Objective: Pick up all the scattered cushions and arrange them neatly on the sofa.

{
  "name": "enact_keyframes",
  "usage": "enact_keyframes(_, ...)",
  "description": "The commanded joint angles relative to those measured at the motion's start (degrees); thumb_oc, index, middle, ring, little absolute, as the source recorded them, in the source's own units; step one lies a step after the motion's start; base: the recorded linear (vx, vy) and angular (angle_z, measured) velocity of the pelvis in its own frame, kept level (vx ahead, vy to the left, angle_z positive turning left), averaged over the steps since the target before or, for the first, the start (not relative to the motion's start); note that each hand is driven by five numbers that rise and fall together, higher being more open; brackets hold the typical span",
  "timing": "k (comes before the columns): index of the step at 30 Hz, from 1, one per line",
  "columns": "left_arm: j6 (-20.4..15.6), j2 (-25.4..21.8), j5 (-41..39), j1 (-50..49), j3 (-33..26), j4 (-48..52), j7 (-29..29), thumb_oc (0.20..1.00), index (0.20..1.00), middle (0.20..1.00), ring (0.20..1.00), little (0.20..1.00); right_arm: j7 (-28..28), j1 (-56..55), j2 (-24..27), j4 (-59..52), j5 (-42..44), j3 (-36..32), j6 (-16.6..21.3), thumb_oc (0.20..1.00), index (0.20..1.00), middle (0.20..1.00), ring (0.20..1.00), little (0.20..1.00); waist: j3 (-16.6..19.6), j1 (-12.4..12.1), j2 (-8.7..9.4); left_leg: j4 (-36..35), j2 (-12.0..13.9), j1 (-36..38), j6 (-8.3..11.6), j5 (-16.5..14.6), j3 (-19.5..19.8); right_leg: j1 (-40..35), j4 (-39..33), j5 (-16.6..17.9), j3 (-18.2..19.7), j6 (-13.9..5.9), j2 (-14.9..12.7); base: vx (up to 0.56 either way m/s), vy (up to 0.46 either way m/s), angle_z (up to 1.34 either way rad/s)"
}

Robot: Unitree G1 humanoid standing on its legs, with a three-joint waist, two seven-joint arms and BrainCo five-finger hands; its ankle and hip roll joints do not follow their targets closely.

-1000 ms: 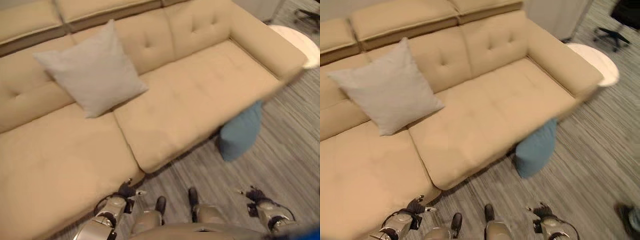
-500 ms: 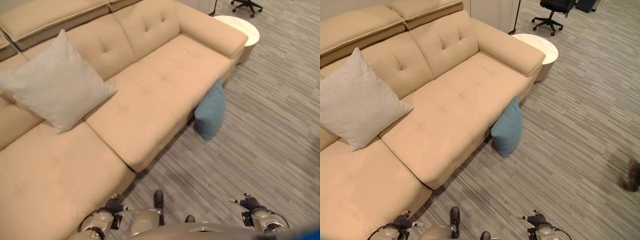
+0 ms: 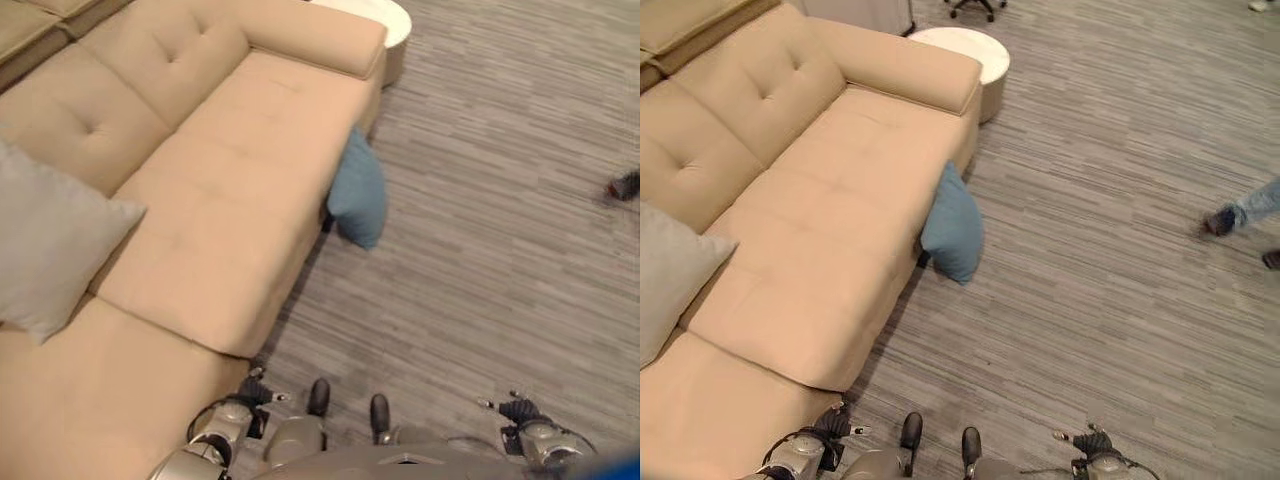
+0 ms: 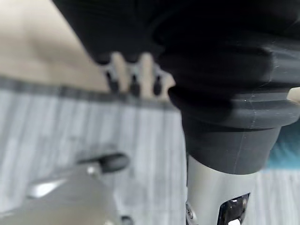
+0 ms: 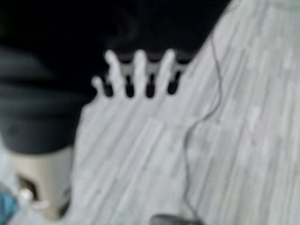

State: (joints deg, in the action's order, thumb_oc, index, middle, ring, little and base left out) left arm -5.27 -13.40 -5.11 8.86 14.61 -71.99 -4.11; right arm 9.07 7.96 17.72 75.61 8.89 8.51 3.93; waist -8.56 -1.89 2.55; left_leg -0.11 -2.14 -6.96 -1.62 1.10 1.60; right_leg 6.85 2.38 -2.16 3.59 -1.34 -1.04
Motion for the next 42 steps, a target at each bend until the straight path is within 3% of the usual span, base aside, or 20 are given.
enact_keyframes(1, -0.4, -1.4, 0.4, 1.0, -0.6, -1.1, -0.8, 1.0, 1.0, 1.0, 1.0, 1.0, 1.2, 0.3, 0.8, -1.5, 0.7, 1.6, 0.6, 1.0, 1.0, 1.0, 1.0, 1.0, 0.0, -2.6, -0.26, 5.5, -0.4, -2.2, 0.65, -6.2, 1.8, 1.7, 2.9, 0.6, -10.5, -4.35, -1.6, -0.04, -0.042, -1.16)
enact_keyframes(2, -0.3, -1.7, 0.6, 1.0, -0.9, -1.1, -0.9, 1.0, 1.0, 1.0, 1.0, 1.0, 1.3, 0.1, 0.6, -2.0, 0.2, 2.0, 0.6, 1.0, 1.0, 1.0, 1.0, 1.0, 0.2, -3.1, -0.31, 4.6, 0.7, -1.5, 0.91, -5.9, 0.1, 1.8, 3.3, 0.3, -15.6, -4.23, -2.8, 0.03, -0.033, -1.32)
enact_keyframes(4, -0.1, -2.2, 0.8, 0.7, -1.1, -1.2, -0.8, 1.0, 1.0, 1.0, 1.0, 1.0, 1.6, 0.1, 0.5, -2.6, -0.3, 2.3, 0.6, 1.0, 1.0, 1.0, 1.0, 1.0, 0.4, -3.1, -0.64, 3.3, 1.7, -0.2, 1.03, -5.7, -1.4, 2.2, 4.2, -0.2, -20.0, -3.94, -3.6, 0.1, -0.073, -0.95)
enact_keyframes(9, -0.1, -1.7, 1.5, 0.9, -0.6, -1.7, -0.6, 1.0, 1.0, 1.0, 1.0, 1.0, 1.7, -0.8, 0.9, -2.2, 0.0, 2.4, 0.8, 1.0, 1.0, 1.0, 1.0, 1.0, 0.5, -1.7, -0.28, 7.2, 1.6, 0.6, 2.24, -7.2, -2.4, 0.3, 0.8, -0.9, -18.1, -2.0, -2.3, 0.13, -0.138, -0.26)
enact_keyframes(10, -0.1, -1.0, 1.7, 1.3, 0.2, -1.7, -0.4, 1.0, 1.0, 1.0, 1.0, 1.0, 1.7, -1.4, 1.3, -2.4, 0.4, 2.5, 1.0, 1.0, 1.0, 1.0, 1.0, 1.0, -0.6, -1.4, -0.23, 14.5, 2.2, -1.3, 3.27, -7.8, -2.7, -1.3, 0.2, -1.3, -17.3, -0.78, -1.7, 0.11, -0.188, 0.2)
enact_keyframes(11, -0.1, -1.0, 1.7, 1.3, 0.2, -1.7, -0.4, 1.0, 1.0, 1.0, 1.0, 1.0, 1.7, -1.4, 1.3, -2.4, 0.4, 2.5, 1.0, 1.0, 1.0, 1.0, 1.0, 1.0, -0.5, -1.3, -0.16, 14.4, 2.1, -1.5, 3.25, -7.7, -2.6, -1.1, 0.2, -1.3, -17.4, -0.8, -1.8, 0.09, -0.186, 0.3)
enact_keyframes(14, -0.2, 0.3, 1.0, 2.1, 1.6, -0.9, -0.4, 1.0, 1.0, 1.0, 1.0, 1.0, 2.2, -1.2, 1.9, -2.8, 1.0, 2.8, 1.2, 1.0, 1.0, 1.0, 1.0, 1.0, -2.9, -1.9, -0.07, 28.8, 2.6, -8.1, 3.81, -4.5, -1.4, -4.2, -0.7, -2.1, -16.8, 1.2, -1.0, 0.11, -0.152, 0.2)
enact_keyframes(15, -0.2, 0.3, 1.0, 2.2, 1.6, -0.9, -0.4, 1.0, 1.0, 1.0, 1.0, 1.0, 2.2, -1.1, 1.9, -2.8, 1.0, 2.8, 1.2, 1.0, 1.0, 1.0, 1.0, 1.0, -2.7, -1.8, 0.05, 28.5, 2.4, -8.3, 3.78, -4.3, -1.4, -4.0, -0.7, -2.1, -17.0, 1.17, -1.1, 0.26, -0.148, -0.16)
enact_keyframes(16, -0.4, 0.8, 0.8, 2.3, 2.5, -0.6, -0.3, 1.0, 1.0, 1.0, 1.0, 1.0, 2.2, -1.4, 2.0, -2.6, 0.9, 3.2, 0.9, 1.0, 1.0, 1.0, 1.0, 1.0, -2.7, -2.7, 0.4, 26.3, -0.2, -11.3, 2.7, -6.0, -1.0, -6.1, -2.5, -2.6, -16.1, 0.78, -0.6, 0.17, -0.065, -0.17)
enact_keyframes(18, -0.4, 1.0, 0.9, 2.2, 2.7, -0.6, -0.3, 1.0, 1.0, 1.0, 1.0, 1.0, 2.2, -1.6, 1.9, -2.4, 0.7, 3.2, 1.0, 1.0, 1.0, 1.0, 1.0, 1.0, -2.3, -2.9, 0.66, 23.8, -1.3, -12.0, 2.25, -6.2, -1.0, -6.7, -3.1, -2.8, -15.7, 0.5, -0.6, 0.22, -0.057, -0.13)
enact_keyframes(22, -0.5, 1.0, 0.9, 1.9, 2.8, -0.6, 0.0, 1.0, 1.0, 1.0, 1.0, 1.0, 2.5, -1.5, 2.0, -2.0, 0.8, 3.6, 1.0, 1.0, 1.0, 1.0, 1.0, 1.0, -1.2, -5.0, -0.07, 12.1, -2.5, -15.6, 2.88, 1.0, -1.8, -9.8, -5.4, -3.6, -13.3, -0.01, 2.5, 0.29, -0.008, -0.1)
enact_keyframes(23, -0.3, 0.6, 1.1, 1.0, 2.2, -0.8, 0.0, 1.0, 1.0, 1.0, 1.0, 1.0, 2.2, -1.5, 1.5, -2.2, 0.5, 3.8, 1.0, 1.0, 1.0, 1.0, 1.0, 1.0, 0.3, -5.7, 0.32, 8.7, -3.1, -12.4, 1.45, 0.4, 0.0, -11.0, -4.1, -4.8, -12.1, -0.33, 3.1, 0.42, 0.072, -0.38)
enact_keyframes(26, -0.1, 0.0, 1.3, 0.6, 1.3, -0.9, -0.2, 1.0, 1.0, 1.0, 1.0, 1.0, 2.1, -1.8, 1.3, -2.3, -0.1, 3.6, 1.2, 1.0, 1.0, 1.0, 1.0, 1.0, 1.6, -5.9, 0.94, 8.0, -3.6, -10.1, 0.72, -0.2, 0.1, -11.0, -0.7, -5.6, -12.1, -1.19, 2.3, 0.28, 0.066, -0.77)
enact_keyframes(28, 0.0, -0.5, 1.6, 0.1, 0.6, -0.9, -0.2, 1.0, 1.0, 1.0, 1.0, 1.0, 1.4, -2.0, 1.0, -2.2, -1.1, 3.7, 1.0, 1.0, 1.0, 1.0, 1.0, 1.0, 2.2, -7.0, 1.34, 7.7, -3.5, -6.9, -0.47, -2.1, 0.0, -10.3, 6.4, -5.9, -12.4, -3.26, 1.5, 0.28, 0.084, -0.76)
enact_keyframes(29, 0.2, -1.1, 1.4, 0.1, 0.1, -0.4, -0.2, 1.0, 1.0, 1.0, 1.0, 1.0, 0.8, -1.3, 1.0, -2.2, -1.9, 3.7, 0.5, 1.0, 1.0, 1.0, 1.0, 1.0, 1.7, -6.6, 0.95, 7.7, -3.3, -4.1, -1.78, -3.8, 0.3, -6.6, 15.8, -2.0, -13.1, -6.7, -0.3, 0.3, 0.101, -0.76)
enact_keyframes(32, 0.4, -1.5, 1.0, 0.2, 0.0, -0.1, -0.5, 1.0, 1.0, 1.0, 1.0, 1.0, 0.5, -0.8, 1.0, -2.7, -2.3, 3.4, 0.4, 1.0, 1.0, 1.0, 1.0, 1.0, 1.1, -5.2, -0.91, 7.8, -3.0, -1.7, -3.33, -5.1, 2.4, -0.1, 27.1, 2.9, -12.2, -9.07, -0.7, 0.22, 0.062, -0.14)
enact_keyframes(34, 0.2, -1.3, 0.9, 0.1, 0.1, -0.3, -0.6, 1.0, 1.0, 1.0, 1.0, 1.0, 0.3, -0.6, 0.9, -2.9, -2.4, 3.7, 0.3, 1.0, 1.0, 1.0, 1.0, 1.0, 1.1, -4.5, -1.98, 6.6, -2.9, 0.5, -3.55, -5.7, 3.9, 2.7, 24.7, 0.1, -12.6, -6.97, -1.6, 0.33, -0.019, 0.43)
enact_keyframes(35, 0.2, -1.1, 0.9, 0.2, 0.1, -0.7, -0.5, 1.0, 1.0, 1.0, 1.0, 1.0, 0.4, -0.5, 0.9, -3.2, -2.3, 4.1, 0.4, 1.0, 1.0, 1.0, 1.0, 1.0, 0.8, -3.7, -2.4, 6.2, -2.9, 2.2, -3.13, -6.4, 5.3, 4.0, 19.0, -2.2, -12.2, -4.61, -1.9, 0.39, -0.119, 0.46)
enact_keyframes(40, -0.3, -0.2, 0.8, 0.3, -0.1, -1.8, -0.6, 1.0, 1.0, 1.0, 1.0, 1.0, 0.5, -0.6, 1.2, -2.8, -2.5, 4.8, 0.1, 1.0, 1.0, 1.0, 1.0, 1.0, 0.3, -2.0, -2.35, 5.4, -2.9, 6.5, -1.64, -9.0, 8.5, 8.3, 6.3, 1.9, -7.3, -4.64, -2.9, 0.3, -0.173, 0.36)
enact_keyframes(42, -0.5, 0.2, 0.4, -0.6, -0.5, -2.5, -0.9, 1.0, 1.0, 1.0, 1.0, 1.0, 0.6, -1.4, 1.0, -2.4, -2.3, 4.9, 0.3, 1.0, 1.0, 1.0, 1.0, 1.0, 1.5, -1.9, -0.79, 6.9, -2.6, 8.2, -0.35, -11.1, 10.2, 6.3, 4.2, 3.0, -6.0, -4.18, -2.0, 0.32, -0.266, 0.75)
